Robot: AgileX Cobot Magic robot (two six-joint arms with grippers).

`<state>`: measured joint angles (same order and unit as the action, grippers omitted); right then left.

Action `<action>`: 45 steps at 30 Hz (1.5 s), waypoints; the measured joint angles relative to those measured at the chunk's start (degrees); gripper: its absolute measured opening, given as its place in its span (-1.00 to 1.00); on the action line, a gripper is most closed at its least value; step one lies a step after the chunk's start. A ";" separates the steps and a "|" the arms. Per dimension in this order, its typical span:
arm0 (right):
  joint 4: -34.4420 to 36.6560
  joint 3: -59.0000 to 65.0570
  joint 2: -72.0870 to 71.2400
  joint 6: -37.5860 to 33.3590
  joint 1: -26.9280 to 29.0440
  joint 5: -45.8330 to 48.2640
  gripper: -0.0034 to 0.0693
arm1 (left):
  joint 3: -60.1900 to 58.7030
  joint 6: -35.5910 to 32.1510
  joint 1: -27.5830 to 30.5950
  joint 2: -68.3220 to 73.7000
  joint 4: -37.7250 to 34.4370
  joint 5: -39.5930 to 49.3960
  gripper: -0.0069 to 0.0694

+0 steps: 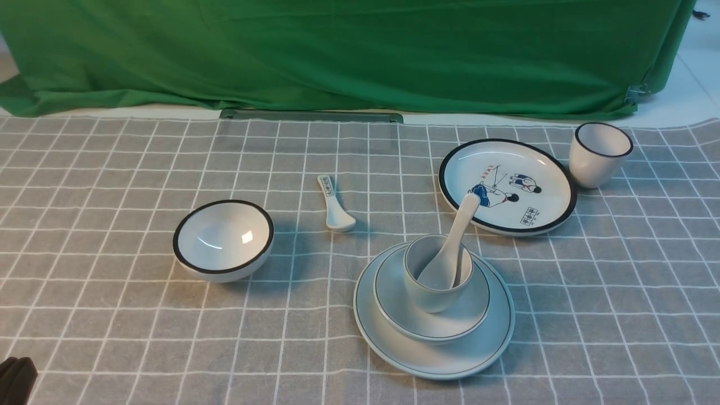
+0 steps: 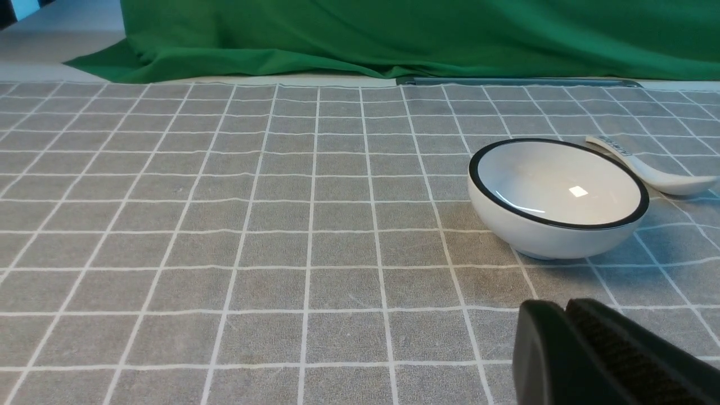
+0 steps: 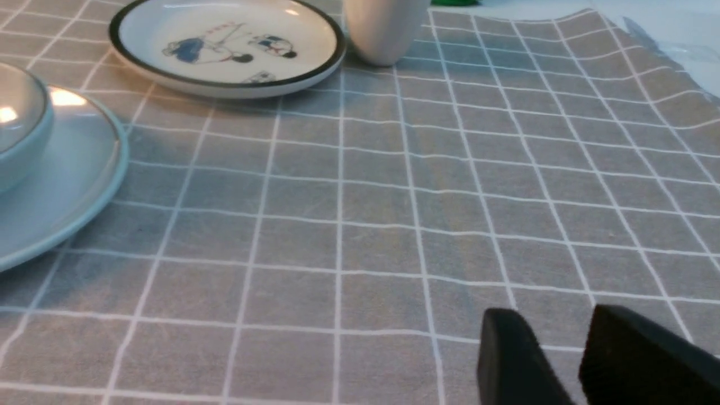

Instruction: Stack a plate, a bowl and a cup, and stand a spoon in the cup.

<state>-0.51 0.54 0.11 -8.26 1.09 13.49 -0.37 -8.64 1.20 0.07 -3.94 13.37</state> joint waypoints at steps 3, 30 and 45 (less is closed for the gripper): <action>0.00 0.00 0.00 0.11 -1.69 0.00 -0.24 | 0.00 0.00 0.00 0.00 0.00 0.00 -0.78; 0.11 0.00 0.00 0.24 -1.26 0.00 -0.24 | 0.00 -0.04 0.00 0.00 0.00 0.00 -0.77; 0.11 0.00 0.00 0.24 -1.26 0.00 -0.24 | 0.00 -0.04 0.00 0.00 0.04 0.00 -0.77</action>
<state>-0.40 0.54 0.11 -8.02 -0.17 13.49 -0.37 -8.68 1.20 0.07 -3.90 13.37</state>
